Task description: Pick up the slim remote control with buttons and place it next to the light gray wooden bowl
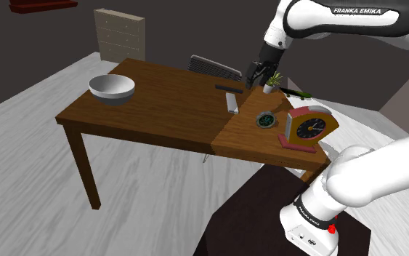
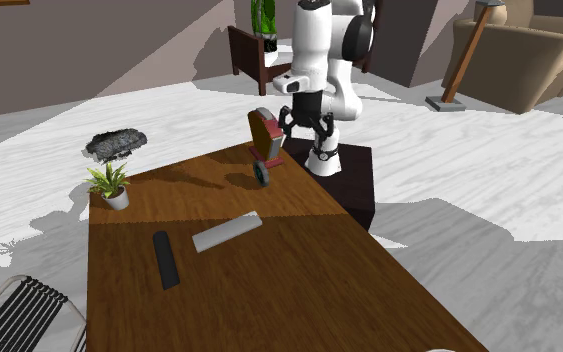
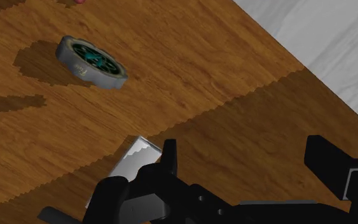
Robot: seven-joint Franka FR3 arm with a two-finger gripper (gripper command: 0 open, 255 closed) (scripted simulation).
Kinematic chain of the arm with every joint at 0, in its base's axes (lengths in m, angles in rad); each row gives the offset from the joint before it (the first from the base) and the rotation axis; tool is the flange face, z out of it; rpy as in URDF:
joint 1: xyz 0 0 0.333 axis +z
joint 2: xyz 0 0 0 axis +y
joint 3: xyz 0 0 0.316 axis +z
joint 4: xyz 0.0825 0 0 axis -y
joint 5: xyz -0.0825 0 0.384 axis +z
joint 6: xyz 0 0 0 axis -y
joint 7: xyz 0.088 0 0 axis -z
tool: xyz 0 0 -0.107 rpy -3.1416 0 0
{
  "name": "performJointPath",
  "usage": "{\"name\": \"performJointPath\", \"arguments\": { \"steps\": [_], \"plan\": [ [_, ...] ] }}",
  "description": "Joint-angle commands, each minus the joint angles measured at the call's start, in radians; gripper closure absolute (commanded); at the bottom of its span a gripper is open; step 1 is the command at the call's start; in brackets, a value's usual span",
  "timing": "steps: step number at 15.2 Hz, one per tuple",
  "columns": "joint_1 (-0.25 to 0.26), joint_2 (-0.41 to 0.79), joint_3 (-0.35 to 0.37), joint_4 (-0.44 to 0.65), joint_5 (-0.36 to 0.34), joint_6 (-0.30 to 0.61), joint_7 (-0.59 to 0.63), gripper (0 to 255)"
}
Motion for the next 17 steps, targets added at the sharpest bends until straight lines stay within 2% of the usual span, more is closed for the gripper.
{"name": "performJointPath", "arguments": {
  "steps": [1, 9, 17],
  "plan": [
    [-0.012, 0.067, -0.008, 0.02, -0.002, 0.043, 0.022, 0],
    [-0.059, 0.34, -0.049, 0.142, 0.0, 0.175, 0.092, 0],
    [-0.106, 0.617, -0.095, 0.322, 0.03, 0.25, 0.147, 0]
  ]
}}
